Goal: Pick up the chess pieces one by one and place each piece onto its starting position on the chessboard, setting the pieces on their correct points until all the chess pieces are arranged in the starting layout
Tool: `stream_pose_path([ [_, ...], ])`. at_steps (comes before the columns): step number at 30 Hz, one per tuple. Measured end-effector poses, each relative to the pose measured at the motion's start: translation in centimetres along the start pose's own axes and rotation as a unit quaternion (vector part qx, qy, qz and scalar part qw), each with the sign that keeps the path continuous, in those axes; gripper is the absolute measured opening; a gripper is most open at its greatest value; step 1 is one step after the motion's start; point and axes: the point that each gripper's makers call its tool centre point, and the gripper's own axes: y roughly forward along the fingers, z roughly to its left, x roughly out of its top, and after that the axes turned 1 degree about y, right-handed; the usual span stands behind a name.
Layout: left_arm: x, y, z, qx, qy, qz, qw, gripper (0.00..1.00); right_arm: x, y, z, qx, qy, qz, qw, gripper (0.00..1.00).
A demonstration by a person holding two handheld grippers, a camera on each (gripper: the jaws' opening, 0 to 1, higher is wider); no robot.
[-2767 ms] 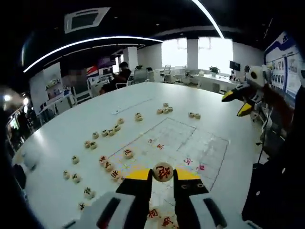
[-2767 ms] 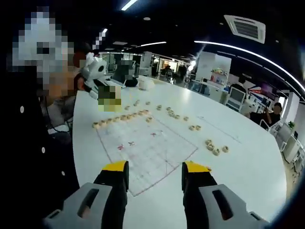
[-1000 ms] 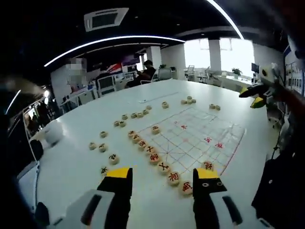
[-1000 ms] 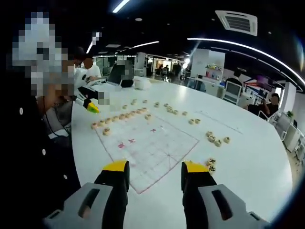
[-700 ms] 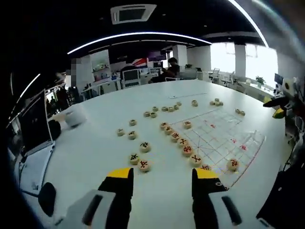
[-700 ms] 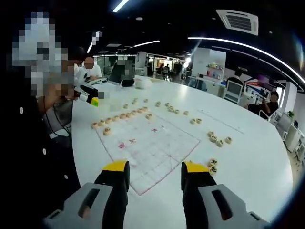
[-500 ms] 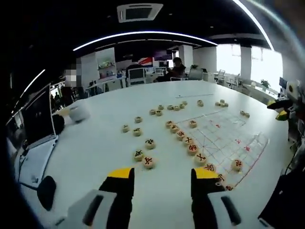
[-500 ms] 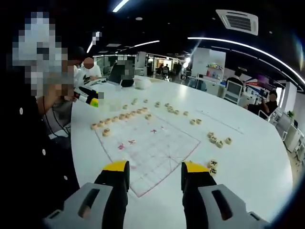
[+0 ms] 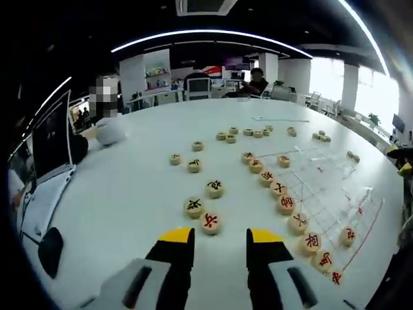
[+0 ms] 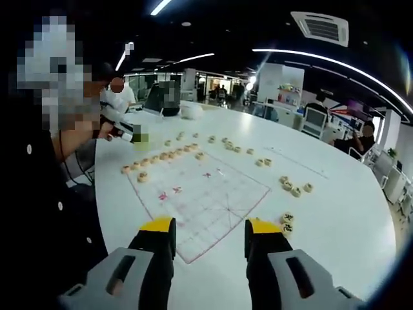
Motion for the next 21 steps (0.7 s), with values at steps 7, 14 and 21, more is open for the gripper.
stream_pose_path([
  [7,0.5,1.0,0.2,0.010,0.002,0.004,0.9999,0.32,-0.1,0.0,-0.1,-0.004,0.005,0.002,1.0000,0.43],
  [14,0.5,1.3,0.2,0.021,0.005,0.011,0.9997,0.19,-0.3,-0.1,-0.3,-0.006,0.007,0.004,1.0000,0.41],
  [21,1.1,0.6,-0.5,0.009,0.007,0.003,0.9999,0.19,-0.6,-0.2,-0.3,-0.006,0.011,0.004,0.9999,0.41],
])
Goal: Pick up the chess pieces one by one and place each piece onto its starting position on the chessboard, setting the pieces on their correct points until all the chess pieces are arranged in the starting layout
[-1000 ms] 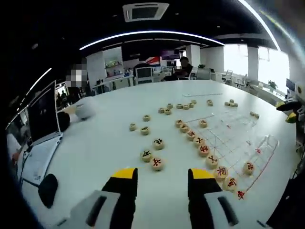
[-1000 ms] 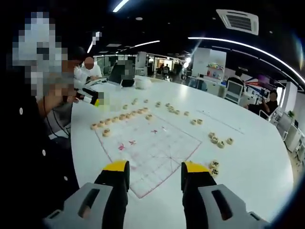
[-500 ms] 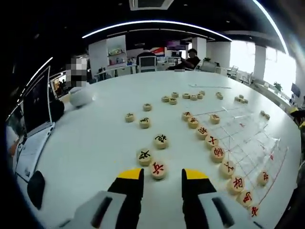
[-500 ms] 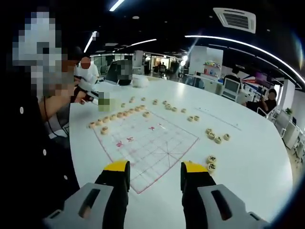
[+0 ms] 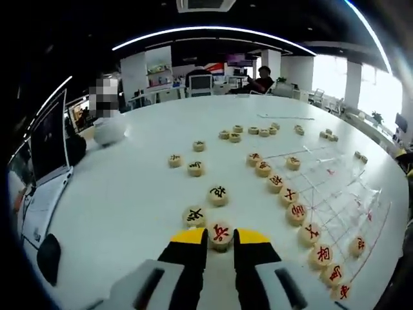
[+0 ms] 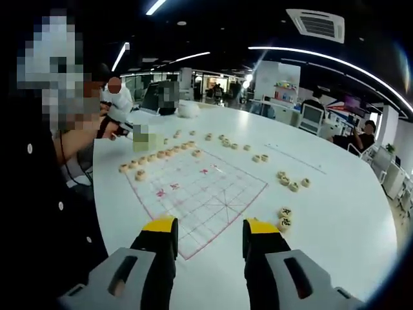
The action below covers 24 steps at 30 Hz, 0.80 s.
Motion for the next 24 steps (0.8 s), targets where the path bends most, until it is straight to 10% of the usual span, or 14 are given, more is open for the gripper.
stream_pose_path([
  [14,7.1,0.2,-6.3,-0.085,0.085,-0.050,0.9916,0.19,-0.8,-0.9,-0.2,-0.007,0.011,-0.011,0.9999,0.41],
  [24,11.1,4.1,-11.5,-0.147,0.123,-0.052,0.9800,0.19,-1.7,-2.1,-0.5,-0.021,0.028,-0.021,0.9992,0.41],
])
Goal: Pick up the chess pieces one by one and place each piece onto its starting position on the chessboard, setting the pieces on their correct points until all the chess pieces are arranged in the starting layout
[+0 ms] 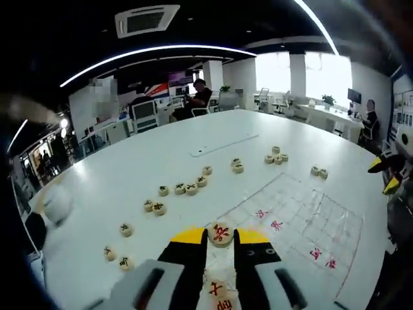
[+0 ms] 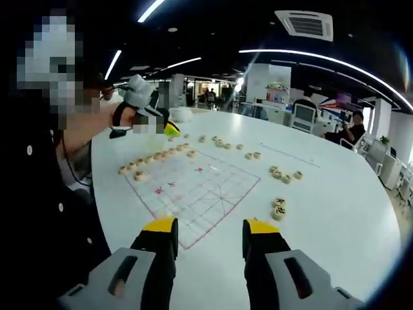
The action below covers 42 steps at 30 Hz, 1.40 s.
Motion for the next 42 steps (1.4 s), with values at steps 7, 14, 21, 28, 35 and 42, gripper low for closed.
stream_pose_path([
  [7,1.1,3.7,-1.1,-0.016,0.020,0.016,0.9995,0.19,-0.5,-0.8,-0.3,-0.015,0.016,-0.005,0.9998,0.41],
  [14,0.0,7.2,-1.5,-0.027,0.031,0.045,0.9982,0.19,-1.0,-1.3,-0.7,-0.028,0.027,-0.004,0.9992,0.41],
  [21,-0.8,8.4,-1.8,-0.031,0.038,0.058,0.9971,0.19,-1.2,-1.7,-1.0,-0.036,0.034,-0.004,0.9988,0.41],
  [28,-1.5,8.9,-1.3,-0.028,0.032,0.067,0.9968,0.19,-1.1,-1.7,-1.1,-0.040,0.036,-0.006,0.9986,0.41],
  [35,-2.0,9.0,-1.1,-0.026,0.022,0.071,0.9969,0.19,-1.1,-1.9,-1.0,-0.042,0.035,-0.007,0.9985,0.41],
  [42,-2.4,8.4,-1.7,-0.032,0.041,0.071,0.9962,0.31,-1.1,-2.0,-0.9,-0.042,0.035,-0.009,0.9985,0.41],
])
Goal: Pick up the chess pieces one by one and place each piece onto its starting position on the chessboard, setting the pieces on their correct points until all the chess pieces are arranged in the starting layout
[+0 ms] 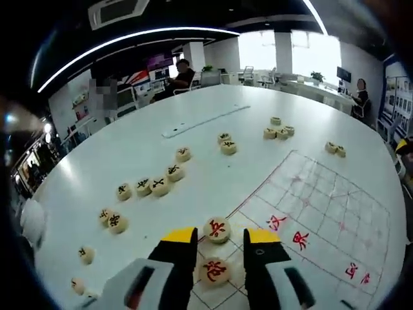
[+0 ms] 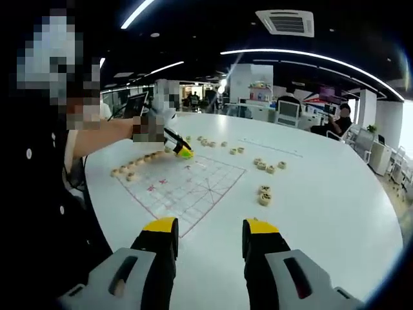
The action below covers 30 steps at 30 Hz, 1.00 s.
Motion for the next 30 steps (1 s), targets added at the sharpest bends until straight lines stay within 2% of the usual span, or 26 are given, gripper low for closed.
stream_pose_path([
  [3,0.4,-1.0,0.0,0.004,-0.005,-0.016,0.9999,0.32,0.1,0.1,0.1,0.002,-0.002,-0.001,1.0000,0.41],
  [8,1.4,-4.6,0.1,0.015,-0.019,-0.068,0.9974,0.36,0.4,0.4,0.5,0.011,-0.009,-0.003,0.9999,0.41],
  [12,1.1,-8.0,0.2,0.024,-0.027,-0.096,0.9947,0.37,0.8,0.8,0.9,0.019,-0.016,-0.004,0.9997,0.41],
  [14,0.9,-10.0,0.7,0.042,-0.043,-0.119,0.9911,0.38,1.0,1.1,1.2,0.024,-0.020,-0.005,0.9995,0.41],
  [17,-0.5,-13.4,2.2,0.084,-0.043,-0.131,0.9868,0.38,1.4,1.5,1.6,0.032,-0.026,-0.005,0.9991,0.41],
  [20,-2.2,-16.1,3.7,0.118,-0.059,-0.138,0.9816,0.38,1.6,2.0,2.2,0.042,-0.033,-0.004,0.9985,0.41],
  [21,-2.7,-16.7,4.1,0.127,-0.066,-0.139,0.9799,0.38,1.7,2.0,2.3,0.044,-0.034,-0.004,0.9984,0.41],
  [25,-6.6,-19.2,6.0,0.171,-0.084,-0.122,0.9740,0.38,2.0,2.5,2.7,0.050,-0.037,-0.003,0.9981,0.41],
  [28,-8.2,-20.1,6.5,0.181,-0.101,-0.118,0.9712,0.38,2.0,2.8,2.9,0.054,-0.039,0.000,0.9978,0.41],
  [30,-9.9,-21.0,6.9,0.193,-0.118,-0.114,0.9674,0.38,2.0,3.0,3.1,0.056,-0.041,0.003,0.9976,0.41],
])
